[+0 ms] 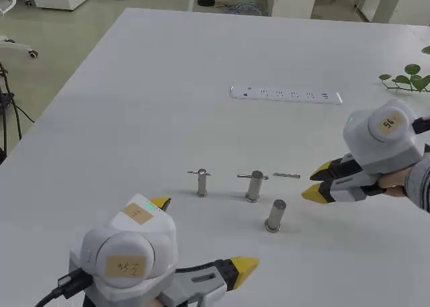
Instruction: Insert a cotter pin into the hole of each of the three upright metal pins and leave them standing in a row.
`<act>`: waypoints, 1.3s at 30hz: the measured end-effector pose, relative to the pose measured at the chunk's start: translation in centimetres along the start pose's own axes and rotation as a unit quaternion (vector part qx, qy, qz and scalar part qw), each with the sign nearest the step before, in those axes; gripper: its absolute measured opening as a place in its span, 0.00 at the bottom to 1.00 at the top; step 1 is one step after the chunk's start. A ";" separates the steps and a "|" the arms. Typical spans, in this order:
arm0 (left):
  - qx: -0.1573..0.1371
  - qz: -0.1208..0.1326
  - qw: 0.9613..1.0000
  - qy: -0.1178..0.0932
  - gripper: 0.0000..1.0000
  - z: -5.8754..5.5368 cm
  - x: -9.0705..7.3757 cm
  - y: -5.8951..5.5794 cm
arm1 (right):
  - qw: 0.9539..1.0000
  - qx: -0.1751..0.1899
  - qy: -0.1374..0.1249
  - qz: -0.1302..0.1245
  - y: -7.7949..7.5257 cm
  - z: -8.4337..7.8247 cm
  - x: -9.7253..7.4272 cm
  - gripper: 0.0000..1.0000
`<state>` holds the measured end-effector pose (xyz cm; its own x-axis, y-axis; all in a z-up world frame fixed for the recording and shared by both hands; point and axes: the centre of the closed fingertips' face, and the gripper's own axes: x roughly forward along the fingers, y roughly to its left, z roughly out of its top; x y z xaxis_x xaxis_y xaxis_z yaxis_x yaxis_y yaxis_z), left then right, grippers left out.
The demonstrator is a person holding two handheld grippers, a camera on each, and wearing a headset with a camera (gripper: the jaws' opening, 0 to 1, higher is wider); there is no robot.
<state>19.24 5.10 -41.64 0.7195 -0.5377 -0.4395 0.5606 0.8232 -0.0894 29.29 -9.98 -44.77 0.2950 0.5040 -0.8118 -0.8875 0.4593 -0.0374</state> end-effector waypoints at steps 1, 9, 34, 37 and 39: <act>-0.001 0.000 1.000 0.001 0.93 -0.1 0.1 0.1 | 1.000 -0.002 0.005 -0.002 -0.4 -0.1 0.2 0.20; -0.005 -0.001 1.000 0.004 0.92 -0.5 0.5 0.2 | 0.999 -0.022 0.026 0.005 -2.1 -0.1 1.6 0.17; -0.008 -0.004 1.000 0.013 0.86 -0.8 1.1 0.9 | 0.995 -0.044 0.078 0.031 -4.2 -0.3 5.3 0.05; -0.007 -0.007 1.000 0.012 0.86 -0.7 1.1 0.7 | 0.994 -0.056 0.093 0.027 -4.5 -0.4 5.2 0.02; -0.007 -0.009 1.000 0.011 0.85 -0.7 1.1 0.6 | 0.992 -0.075 0.102 0.027 -4.4 -0.5 5.1 0.01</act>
<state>20.03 5.11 -42.80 0.6996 -0.5484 -0.4580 0.5680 0.8158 -0.1092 34.55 -9.74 -49.03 0.1807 0.3597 -0.9154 -0.9473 0.3139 -0.0636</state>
